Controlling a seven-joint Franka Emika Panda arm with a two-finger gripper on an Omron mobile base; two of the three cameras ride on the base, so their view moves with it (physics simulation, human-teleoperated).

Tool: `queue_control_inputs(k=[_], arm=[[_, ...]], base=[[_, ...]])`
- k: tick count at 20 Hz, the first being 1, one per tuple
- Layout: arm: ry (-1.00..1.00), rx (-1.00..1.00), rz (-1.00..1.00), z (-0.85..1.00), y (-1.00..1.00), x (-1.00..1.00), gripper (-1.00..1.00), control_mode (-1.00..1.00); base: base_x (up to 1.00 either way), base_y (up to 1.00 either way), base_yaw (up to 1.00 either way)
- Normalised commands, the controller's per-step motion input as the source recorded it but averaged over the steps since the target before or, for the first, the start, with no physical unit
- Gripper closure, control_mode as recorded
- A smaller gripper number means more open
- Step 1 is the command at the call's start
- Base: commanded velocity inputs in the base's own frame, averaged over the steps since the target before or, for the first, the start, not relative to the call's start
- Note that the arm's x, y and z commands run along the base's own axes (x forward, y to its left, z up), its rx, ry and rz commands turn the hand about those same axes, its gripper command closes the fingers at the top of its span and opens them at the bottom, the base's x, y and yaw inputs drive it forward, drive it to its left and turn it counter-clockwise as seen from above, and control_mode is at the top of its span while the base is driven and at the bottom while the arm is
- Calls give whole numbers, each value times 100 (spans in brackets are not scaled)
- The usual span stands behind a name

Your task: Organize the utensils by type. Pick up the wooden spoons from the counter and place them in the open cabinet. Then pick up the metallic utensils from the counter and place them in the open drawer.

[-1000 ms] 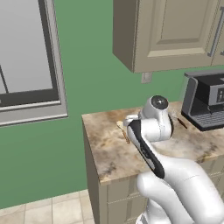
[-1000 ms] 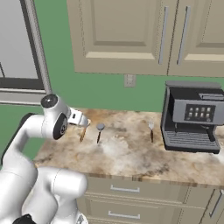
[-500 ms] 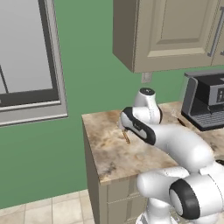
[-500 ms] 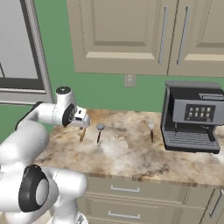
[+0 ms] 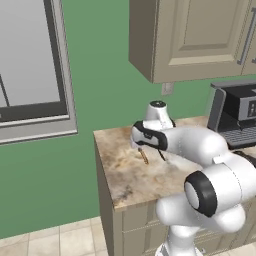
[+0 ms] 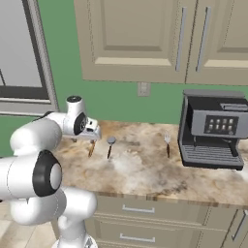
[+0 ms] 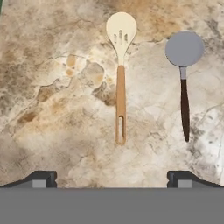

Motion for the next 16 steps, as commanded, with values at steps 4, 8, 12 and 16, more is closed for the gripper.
queue_control_inputs(k=[4, 8, 12, 16], arm=[[0, -1, 0, -34, 0, 20, -100, -100], [0, 0, 0, -29, -5, 13, -100, -100], [-2, 0, 0, -25, -3, 8, -100, -100], [-9, 0, 0, -17, -1, 6, -100, -100]], base=[[0, 0, 0], [0, 0, 0], [0, 0, 0], [0, 0, 0]])
